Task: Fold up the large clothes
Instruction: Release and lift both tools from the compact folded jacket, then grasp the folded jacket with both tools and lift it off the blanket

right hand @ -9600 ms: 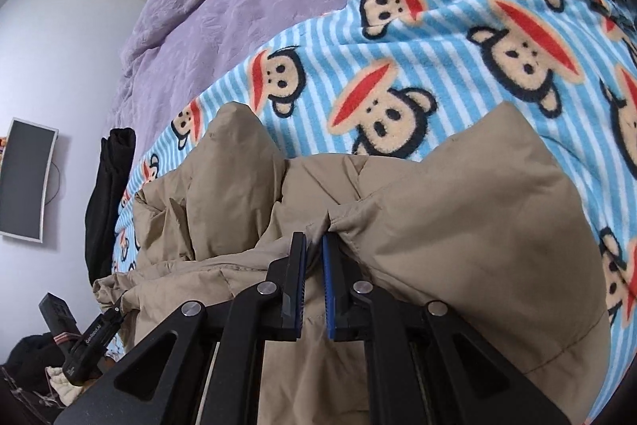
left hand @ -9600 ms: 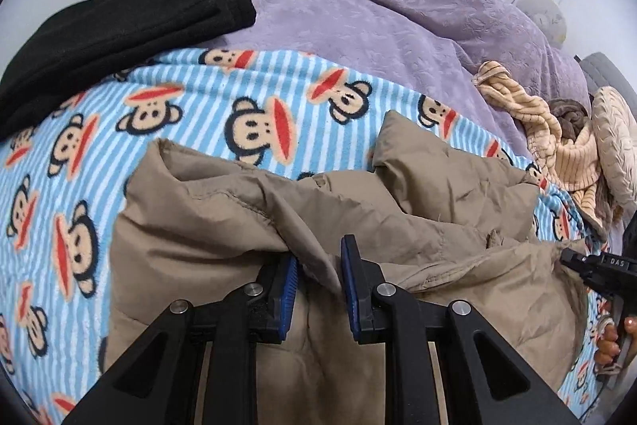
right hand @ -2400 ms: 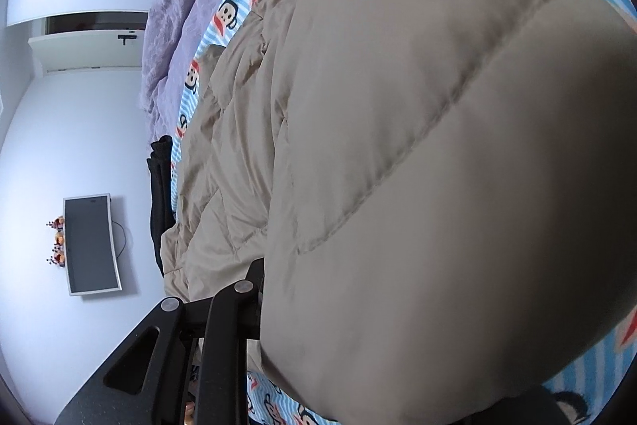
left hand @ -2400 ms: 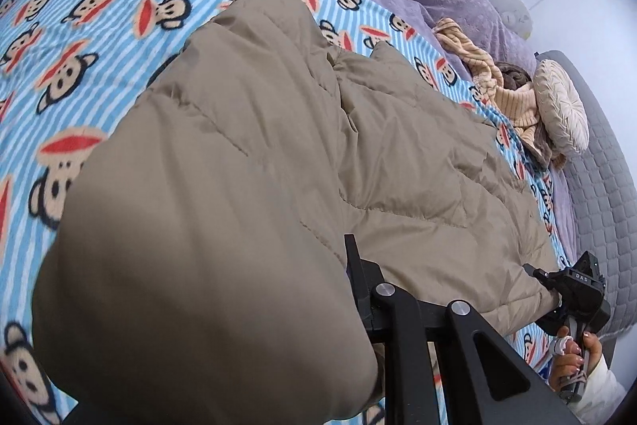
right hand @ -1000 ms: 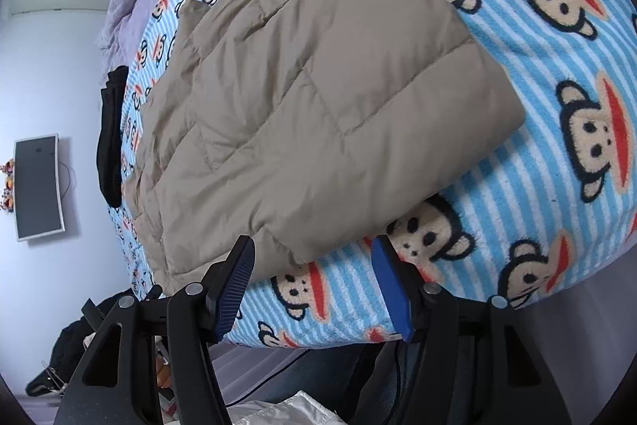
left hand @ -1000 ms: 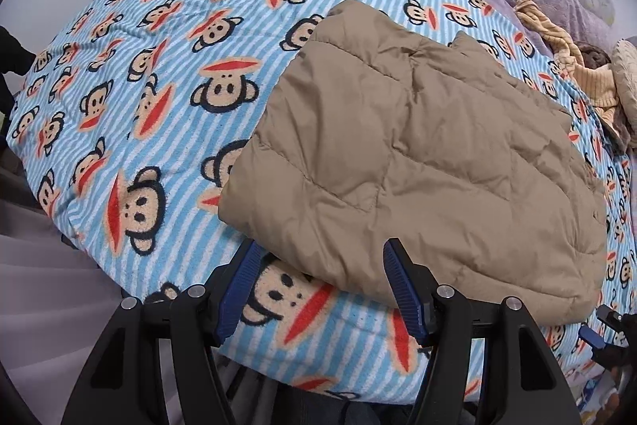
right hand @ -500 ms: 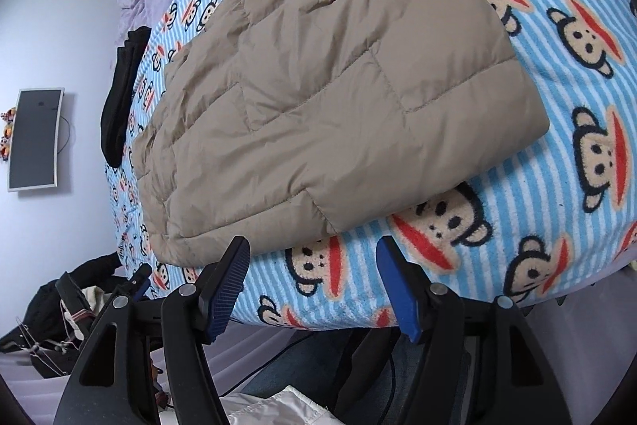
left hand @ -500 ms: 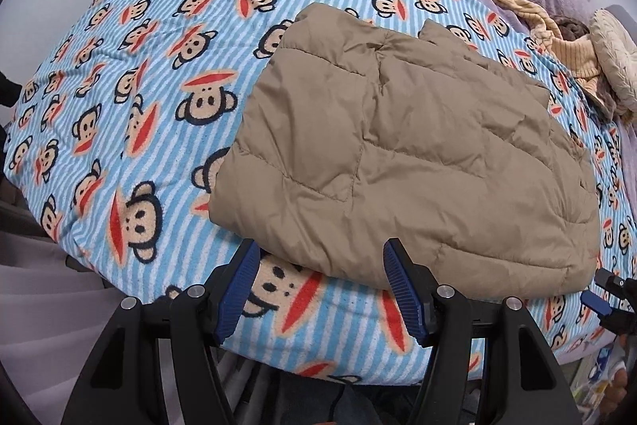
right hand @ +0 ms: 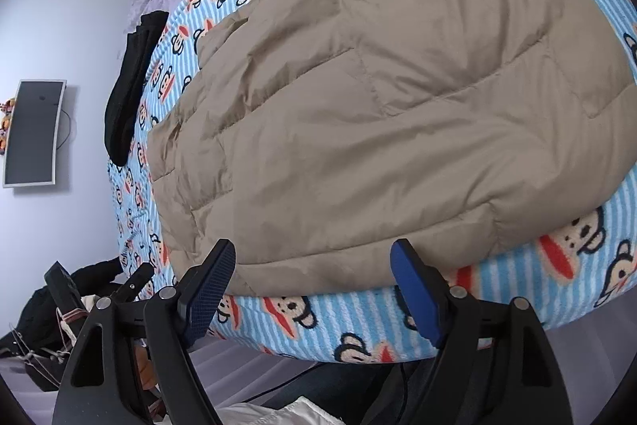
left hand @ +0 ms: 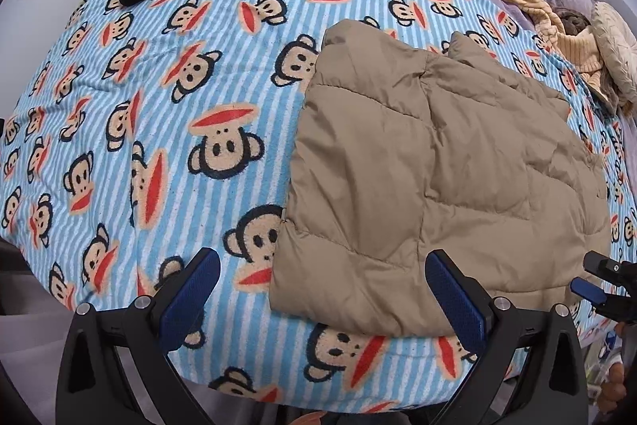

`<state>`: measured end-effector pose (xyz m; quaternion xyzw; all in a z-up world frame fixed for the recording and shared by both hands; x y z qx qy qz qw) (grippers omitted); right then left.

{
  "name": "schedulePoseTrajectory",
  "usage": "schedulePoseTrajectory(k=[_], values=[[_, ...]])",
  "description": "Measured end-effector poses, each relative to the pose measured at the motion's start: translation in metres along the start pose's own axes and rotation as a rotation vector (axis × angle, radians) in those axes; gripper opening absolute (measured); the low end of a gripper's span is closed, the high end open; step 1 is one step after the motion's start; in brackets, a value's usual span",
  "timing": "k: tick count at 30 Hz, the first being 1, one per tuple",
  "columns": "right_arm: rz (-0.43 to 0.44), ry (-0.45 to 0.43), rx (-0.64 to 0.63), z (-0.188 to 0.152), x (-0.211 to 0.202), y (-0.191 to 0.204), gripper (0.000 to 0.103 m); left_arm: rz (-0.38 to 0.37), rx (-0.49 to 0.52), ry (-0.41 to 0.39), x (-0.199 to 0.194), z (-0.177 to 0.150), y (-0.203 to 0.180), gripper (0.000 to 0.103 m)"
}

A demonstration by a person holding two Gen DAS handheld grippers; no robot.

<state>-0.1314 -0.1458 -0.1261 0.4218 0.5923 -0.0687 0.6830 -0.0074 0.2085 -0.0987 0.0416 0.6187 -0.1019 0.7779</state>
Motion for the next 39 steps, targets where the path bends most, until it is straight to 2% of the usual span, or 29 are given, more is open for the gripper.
schedulePoseTrajectory(k=[8, 11, 18, 22, 25, 32, 34, 35, 36, 38, 39], values=[[-0.045, 0.003, -0.022, 0.003, 0.019, 0.031, 0.083, -0.006, 0.05, 0.028, 0.027, 0.016, 0.01, 0.103], [-0.065, 0.007, -0.03, 0.006, 0.028, 0.038, 0.083, -0.035, 0.068, 0.044, 0.037, 0.024, 0.016, 0.103], [-0.12, 0.023, 0.01, 0.01, 0.051, 0.038, 0.083, -0.257, 0.114, 0.024, 0.057, 0.051, 0.042, 0.103], [-0.126, 0.025, 0.027, 0.012, 0.055, 0.034, 0.083, -0.421, 0.138, 0.11, 0.09, 0.068, 0.047, 0.103], [-0.135, 0.025, 0.034, 0.013, 0.058, 0.034, 0.083, -0.511, 0.153, 0.179, 0.118, 0.076, 0.035, 0.103], [-0.161, 0.021, 0.037, 0.014, 0.063, 0.033, 0.083, -0.658, 0.208, 0.233, 0.141, 0.082, -0.01, 0.103], [-0.165, 0.02, 0.037, 0.014, 0.062, 0.034, 0.083, -0.677, 0.235, 0.25, 0.144, 0.081, -0.022, 0.103], [-0.166, 0.021, 0.036, 0.014, 0.06, 0.035, 0.083, -0.678, 0.252, 0.25, 0.144, 0.08, -0.027, 0.096], [-0.165, 0.023, 0.034, 0.013, 0.058, 0.036, 0.083, -0.675, 0.266, 0.252, 0.142, 0.08, -0.03, 0.073], [-0.157, 0.027, 0.029, 0.013, 0.055, 0.038, 0.083, -0.712, 0.241, 0.276, 0.14, 0.081, -0.03, 0.048], [-0.15, 0.027, 0.026, 0.012, 0.051, 0.039, 0.083, -0.725, 0.22, 0.27, 0.136, 0.081, -0.028, 0.039]])
Point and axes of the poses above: each gripper's, at about its wrist camera, not at the fingertips, and x roughly the way its jaws point, y to its left, z to its top, the point moved 1 cm from there along x, roughly the way its jaws point, and after that the axes turned 5 degrees about x, right-handed, at the moved point
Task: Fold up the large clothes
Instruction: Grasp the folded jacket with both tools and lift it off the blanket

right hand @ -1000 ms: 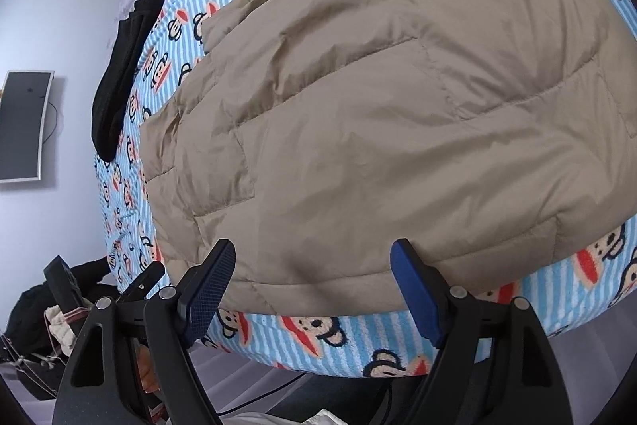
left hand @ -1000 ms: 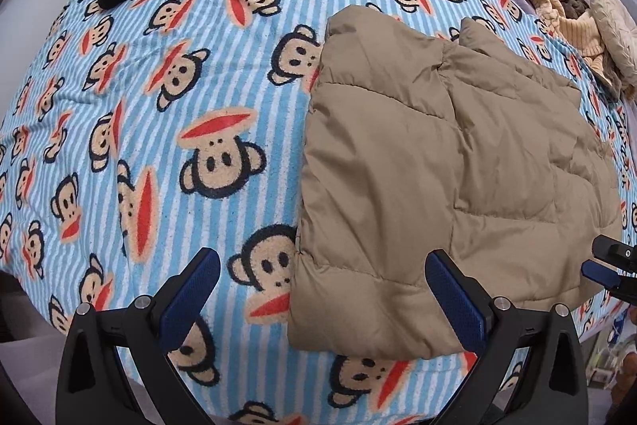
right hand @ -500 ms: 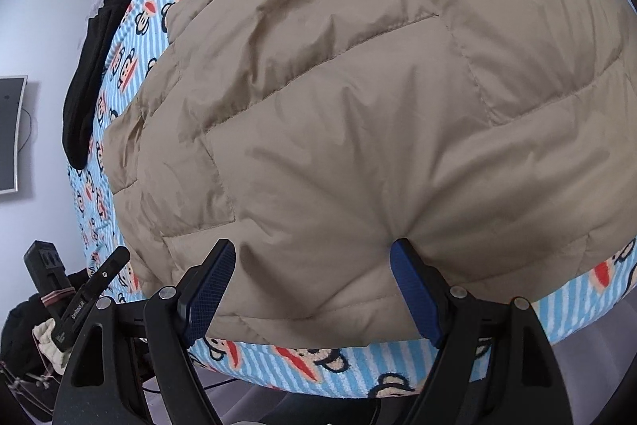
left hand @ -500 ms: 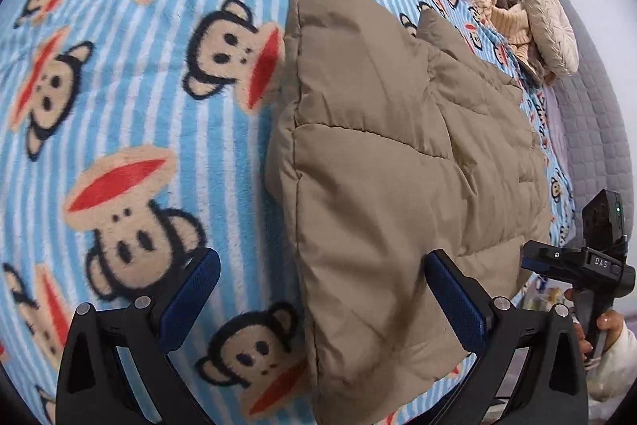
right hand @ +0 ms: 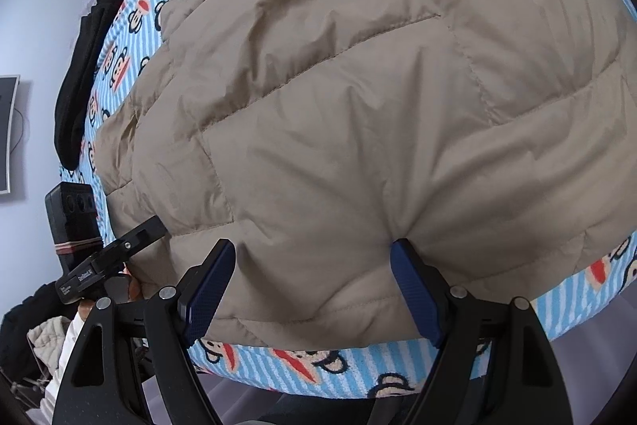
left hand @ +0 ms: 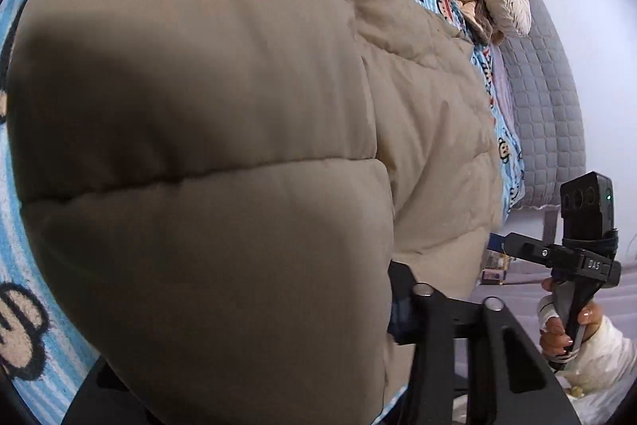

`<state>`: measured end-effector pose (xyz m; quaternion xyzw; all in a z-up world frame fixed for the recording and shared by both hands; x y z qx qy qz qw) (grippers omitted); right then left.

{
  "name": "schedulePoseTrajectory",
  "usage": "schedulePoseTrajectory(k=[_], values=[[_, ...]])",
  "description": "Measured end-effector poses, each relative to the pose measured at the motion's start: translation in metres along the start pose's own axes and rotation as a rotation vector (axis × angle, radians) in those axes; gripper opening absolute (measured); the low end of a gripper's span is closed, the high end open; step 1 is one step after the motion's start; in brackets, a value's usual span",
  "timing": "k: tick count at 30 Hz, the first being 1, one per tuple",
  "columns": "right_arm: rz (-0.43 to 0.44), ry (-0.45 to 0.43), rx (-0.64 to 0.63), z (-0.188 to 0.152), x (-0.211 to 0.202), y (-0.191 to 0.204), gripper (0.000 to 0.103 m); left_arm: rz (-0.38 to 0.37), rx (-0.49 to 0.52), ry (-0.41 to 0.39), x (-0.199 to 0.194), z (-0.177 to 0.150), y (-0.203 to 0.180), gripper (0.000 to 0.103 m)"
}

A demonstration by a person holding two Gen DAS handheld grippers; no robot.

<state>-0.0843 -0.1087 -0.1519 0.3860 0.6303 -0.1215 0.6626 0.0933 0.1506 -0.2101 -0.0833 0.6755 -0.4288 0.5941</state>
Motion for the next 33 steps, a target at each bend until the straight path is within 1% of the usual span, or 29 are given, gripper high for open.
schedulePoseTrajectory(k=[2, 3, 4, 5, 6, 7, 8, 9, 12, 13, 16, 19, 21, 25, 28, 31, 32, 33], values=[[0.008, -0.021, -0.01, 0.0, -0.009, -0.001, 0.083, 0.006, -0.01, -0.021, -0.009, -0.002, -0.006, 0.033], [0.004, -0.053, -0.02, 0.001, -0.017, -0.002, 0.083, 0.011, -0.012, -0.029, -0.012, -0.003, -0.011, 0.03], [-0.003, -0.092, -0.029, 0.002, -0.024, -0.003, 0.083, 0.019, -0.013, -0.04, -0.017, -0.004, -0.017, 0.03], [-0.01, -0.142, -0.043, 0.004, -0.033, -0.004, 0.079, 0.029, -0.012, -0.05, -0.021, -0.006, -0.023, 0.03], [-0.014, -0.185, -0.062, 0.006, -0.041, -0.003, 0.058, 0.042, -0.012, -0.059, -0.024, -0.008, -0.029, 0.03], [-0.014, -0.205, -0.084, 0.01, -0.045, -0.003, 0.046, 0.06, -0.014, -0.07, -0.028, -0.008, -0.038, 0.03], [-0.003, -0.21, -0.1, 0.014, -0.045, -0.002, 0.03, 0.073, -0.017, -0.081, -0.032, -0.009, -0.046, 0.03], [0.012, -0.217, -0.117, 0.018, -0.045, -0.002, 0.025, 0.08, -0.02, -0.095, -0.037, -0.01, -0.056, 0.03], [0.026, -0.228, -0.204, 0.033, -0.034, 0.004, 0.02, 0.09, -0.008, -0.134, -0.049, -0.012, -0.093, 0.03], [0.028, -0.223, -0.221, 0.039, -0.027, 0.006, 0.02, 0.099, 0.004, -0.143, -0.052, -0.013, -0.108, 0.03], [0.042, -0.207, -0.237, 0.055, -0.005, 0.007, 0.019, 0.133, 0.02, -0.153, -0.052, -0.012, -0.15, 0.03], [0.066, -0.186, -0.216, 0.074, 0.012, -0.002, 0.018, 0.167, 0.048, -0.161, -0.044, -0.008, -0.194, 0.03], [0.096, -0.168, -0.18, 0.084, 0.021, -0.011, 0.013, 0.183, 0.067, -0.152, -0.033, -0.002, -0.221, 0.03], [0.149, -0.139, -0.141, 0.091, 0.033, -0.026, 0.009, 0.222, 0.106, -0.098, -0.003, 0.02, -0.272, 0.03], [0.181, -0.13, -0.127, 0.093, 0.038, -0.032, 0.007, 0.244, 0.147, -0.064, 0.022, 0.036, -0.299, 0.03], [0.234, -0.106, -0.099, 0.098, 0.039, -0.039, 0.004, 0.236, 0.168, -0.038, 0.046, 0.053, -0.323, 0.038], [0.259, -0.09, -0.082, 0.1, 0.037, -0.043, 0.004, 0.216, 0.17, -0.028, 0.053, 0.058, -0.329, 0.048], [0.282, -0.072, -0.058, 0.101, 0.033, -0.049, 0.004, 0.188, 0.169, -0.015, 0.059, 0.06, -0.33, 0.061]])
Point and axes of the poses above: each gripper's, at about its wrist camera, not at the fingertips, and x roughly the way its jaws point, y to its left, z to its top, the point moved 1 cm from there along x, roughly the way its jaws point, and after that the axes turned 5 degrees about x, right-handed, at the moved point
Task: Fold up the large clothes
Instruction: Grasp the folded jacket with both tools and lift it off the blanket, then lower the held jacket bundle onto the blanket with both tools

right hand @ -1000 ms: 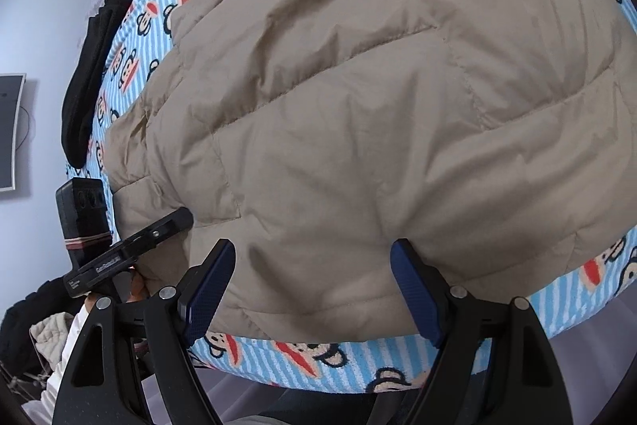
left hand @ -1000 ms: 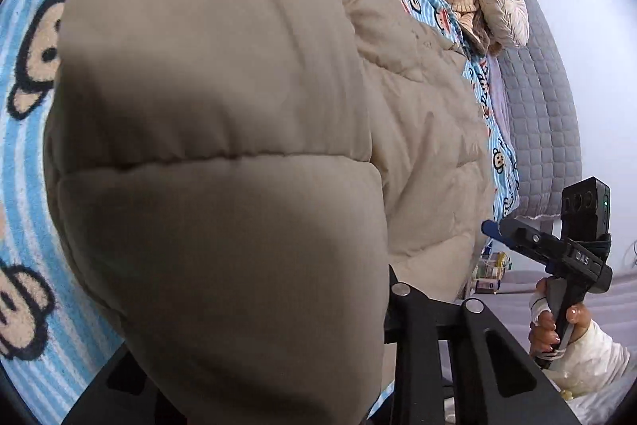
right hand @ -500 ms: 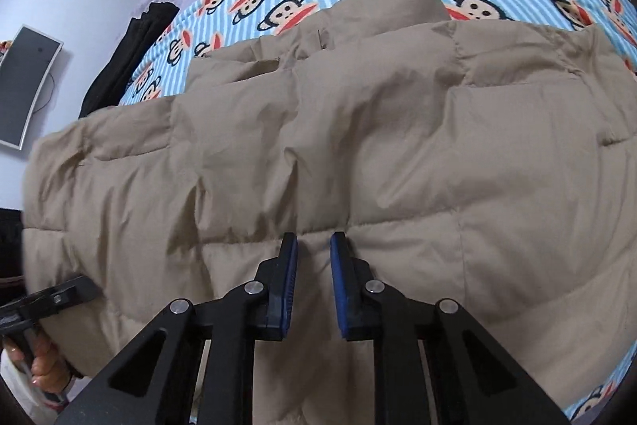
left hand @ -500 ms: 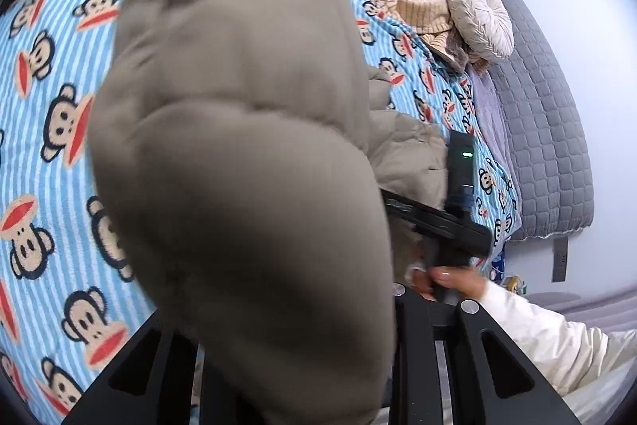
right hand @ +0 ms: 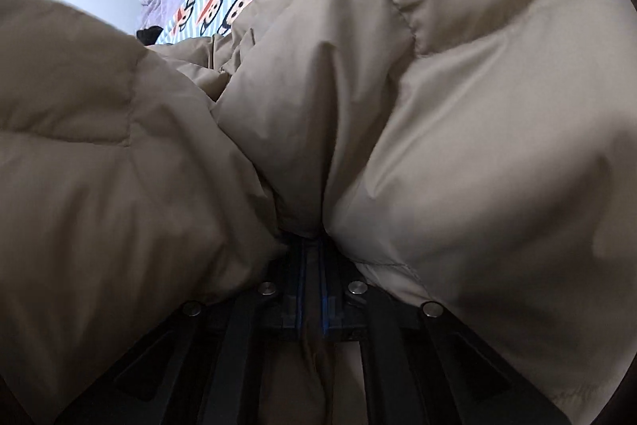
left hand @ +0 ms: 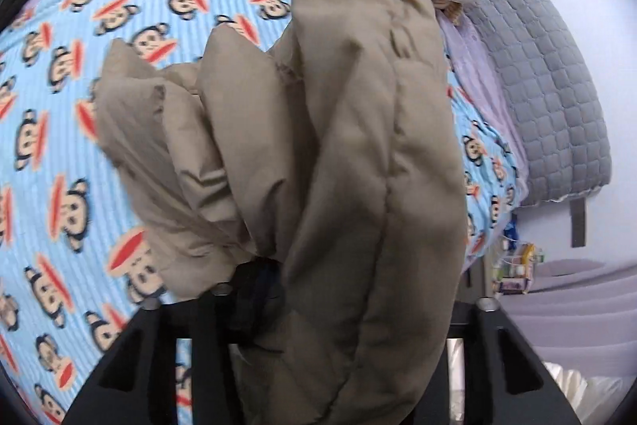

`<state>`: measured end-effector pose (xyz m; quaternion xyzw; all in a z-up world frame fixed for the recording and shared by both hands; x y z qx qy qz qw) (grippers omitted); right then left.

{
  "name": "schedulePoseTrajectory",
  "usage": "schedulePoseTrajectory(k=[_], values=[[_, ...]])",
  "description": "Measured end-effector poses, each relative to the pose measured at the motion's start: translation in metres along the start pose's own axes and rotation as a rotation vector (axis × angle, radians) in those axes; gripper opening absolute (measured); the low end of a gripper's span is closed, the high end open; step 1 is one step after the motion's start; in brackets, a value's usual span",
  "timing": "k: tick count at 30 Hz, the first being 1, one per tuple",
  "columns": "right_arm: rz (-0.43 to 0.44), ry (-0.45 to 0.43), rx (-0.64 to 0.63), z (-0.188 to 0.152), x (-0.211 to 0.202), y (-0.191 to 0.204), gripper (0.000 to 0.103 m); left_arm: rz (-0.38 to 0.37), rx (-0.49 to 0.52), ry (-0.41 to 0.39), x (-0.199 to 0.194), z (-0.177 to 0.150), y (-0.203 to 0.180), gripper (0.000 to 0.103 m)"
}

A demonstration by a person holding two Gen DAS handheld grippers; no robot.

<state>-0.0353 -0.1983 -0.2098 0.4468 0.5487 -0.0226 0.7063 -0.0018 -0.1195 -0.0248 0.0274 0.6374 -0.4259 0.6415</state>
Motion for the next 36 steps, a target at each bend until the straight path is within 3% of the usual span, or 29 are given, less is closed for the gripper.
schedulePoseTrajectory(k=[3, 10, 16, 22, 23, 25, 26, 27, 29, 31, 34, 35, 36], values=[[0.06, -0.008, 0.043, 0.0, -0.029, -0.015, 0.005, -0.065, -0.022, 0.049, 0.025, 0.016, -0.01, 0.077], [0.069, -0.119, 0.154, -0.019, -0.115, -0.077, 0.009, -0.214, 0.052, 0.143, 0.093, 0.04, -0.039, 0.078], [0.042, -0.171, 0.25, -0.044, -0.15, -0.117, 0.009, -0.11, 0.141, 0.11, 0.138, 0.054, -0.049, 0.078], [0.041, -0.209, 0.287, -0.067, -0.177, -0.123, 0.01, -0.002, 0.249, 0.085, 0.17, 0.06, -0.057, 0.078], [0.058, -0.22, 0.28, -0.073, -0.184, -0.12, 0.016, 0.01, 0.263, 0.085, 0.18, 0.064, -0.06, 0.078], [0.092, -0.244, 0.254, -0.082, -0.197, -0.113, 0.047, 0.026, 0.279, 0.086, 0.186, 0.067, -0.064, 0.078], [0.108, -0.256, 0.235, -0.085, -0.207, -0.11, 0.078, 0.034, 0.281, 0.086, 0.188, 0.069, -0.064, 0.078], [0.143, -0.27, 0.201, -0.091, -0.215, -0.1, 0.089, 0.042, 0.281, 0.081, 0.185, 0.07, -0.065, 0.078], [0.193, -0.253, 0.153, -0.097, -0.223, -0.096, 0.089, 0.054, 0.28, 0.049, 0.171, 0.07, -0.069, 0.078], [0.201, -0.241, 0.135, -0.092, -0.213, -0.084, 0.089, 0.082, 0.299, -0.037, 0.143, 0.069, -0.071, 0.078], [0.11, -0.231, 0.147, -0.076, -0.192, -0.078, 0.088, 0.202, 0.318, -0.216, 0.089, 0.063, -0.059, 0.078], [0.069, -0.239, 0.144, -0.071, -0.189, -0.077, 0.076, 0.245, 0.306, -0.262, 0.075, 0.061, -0.049, 0.078], [0.031, -0.251, 0.135, -0.065, -0.185, -0.076, 0.043, 0.287, 0.286, -0.296, 0.063, 0.06, -0.036, 0.078]])
Point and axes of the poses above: each gripper's, at about its wrist camera, not at the fingertips, and x roughly the way its jaws point, y to its left, z to its top, the point moved 1 cm from there along x, roughly the way its jaws point, and after that the axes turned 5 degrees about x, right-handed, at the moved point
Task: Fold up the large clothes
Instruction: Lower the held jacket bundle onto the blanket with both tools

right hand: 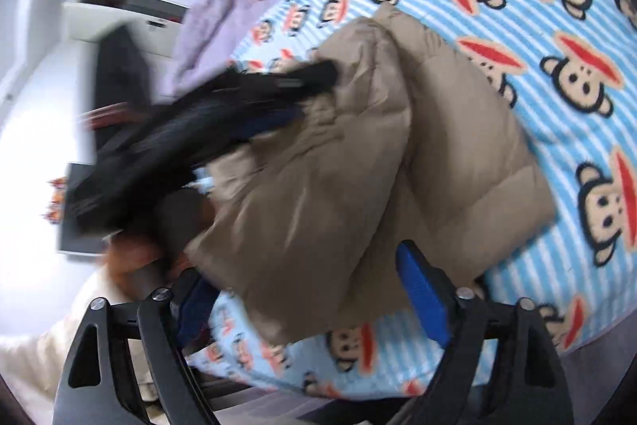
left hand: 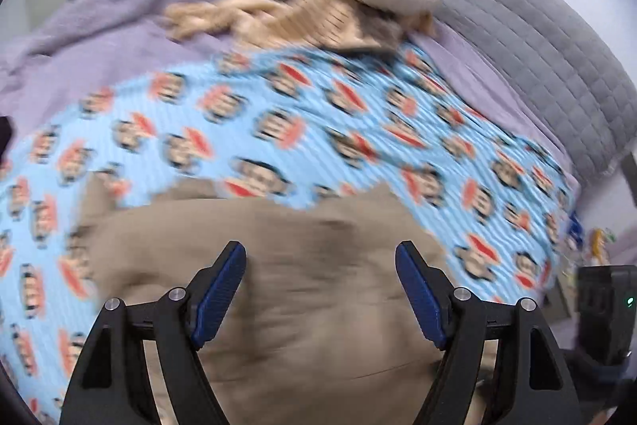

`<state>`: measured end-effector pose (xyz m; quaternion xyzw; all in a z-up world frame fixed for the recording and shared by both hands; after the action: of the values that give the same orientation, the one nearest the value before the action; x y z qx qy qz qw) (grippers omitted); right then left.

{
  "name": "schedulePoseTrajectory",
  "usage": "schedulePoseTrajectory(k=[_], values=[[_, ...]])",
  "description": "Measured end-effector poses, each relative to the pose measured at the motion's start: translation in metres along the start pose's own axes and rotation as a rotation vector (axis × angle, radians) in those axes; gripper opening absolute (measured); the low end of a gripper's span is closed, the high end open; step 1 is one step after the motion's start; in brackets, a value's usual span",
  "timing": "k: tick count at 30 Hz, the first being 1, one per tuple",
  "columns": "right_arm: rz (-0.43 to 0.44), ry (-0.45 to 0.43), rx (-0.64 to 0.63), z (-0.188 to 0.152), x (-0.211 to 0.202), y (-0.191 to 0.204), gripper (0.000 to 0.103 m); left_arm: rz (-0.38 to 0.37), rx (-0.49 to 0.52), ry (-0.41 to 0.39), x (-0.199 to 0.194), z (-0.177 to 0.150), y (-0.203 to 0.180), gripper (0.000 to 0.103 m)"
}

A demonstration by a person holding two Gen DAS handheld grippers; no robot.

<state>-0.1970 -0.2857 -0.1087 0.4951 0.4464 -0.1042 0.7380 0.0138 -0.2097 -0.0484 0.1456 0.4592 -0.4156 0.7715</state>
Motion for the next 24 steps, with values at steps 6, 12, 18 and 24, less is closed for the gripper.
schedulePoseTrajectory(k=[6, 12, 18, 24], values=[[-0.158, -0.07, -0.096, 0.002, -0.001, -0.001, 0.02, 0.193, -0.083, 0.05, 0.033, -0.02, 0.069, 0.078], [-0.232, -0.079, -0.043, -0.003, -0.015, -0.035, 0.02, 0.183, -0.007, 0.049, 0.076, -0.009, 0.023, 0.078], [-0.278, -0.073, 0.058, 0.002, -0.014, -0.08, 0.02, 0.165, 0.054, 0.095, 0.113, 0.0, -0.023, 0.078], [-0.253, -0.012, 0.142, 0.014, -0.002, -0.119, 0.022, 0.196, 0.064, 0.118, 0.123, -0.003, -0.026, 0.08]])
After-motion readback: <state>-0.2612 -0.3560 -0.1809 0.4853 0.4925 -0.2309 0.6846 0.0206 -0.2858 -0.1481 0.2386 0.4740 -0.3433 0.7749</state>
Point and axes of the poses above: each gripper's, at about its wrist camera, not at the fingertips, and x roughly the way its jaws point, y to its left, z to its top, the point moved 1 cm from there along x, roughly the way its jaws point, and after that the axes turned 5 degrees about x, right-handed, at the moved point
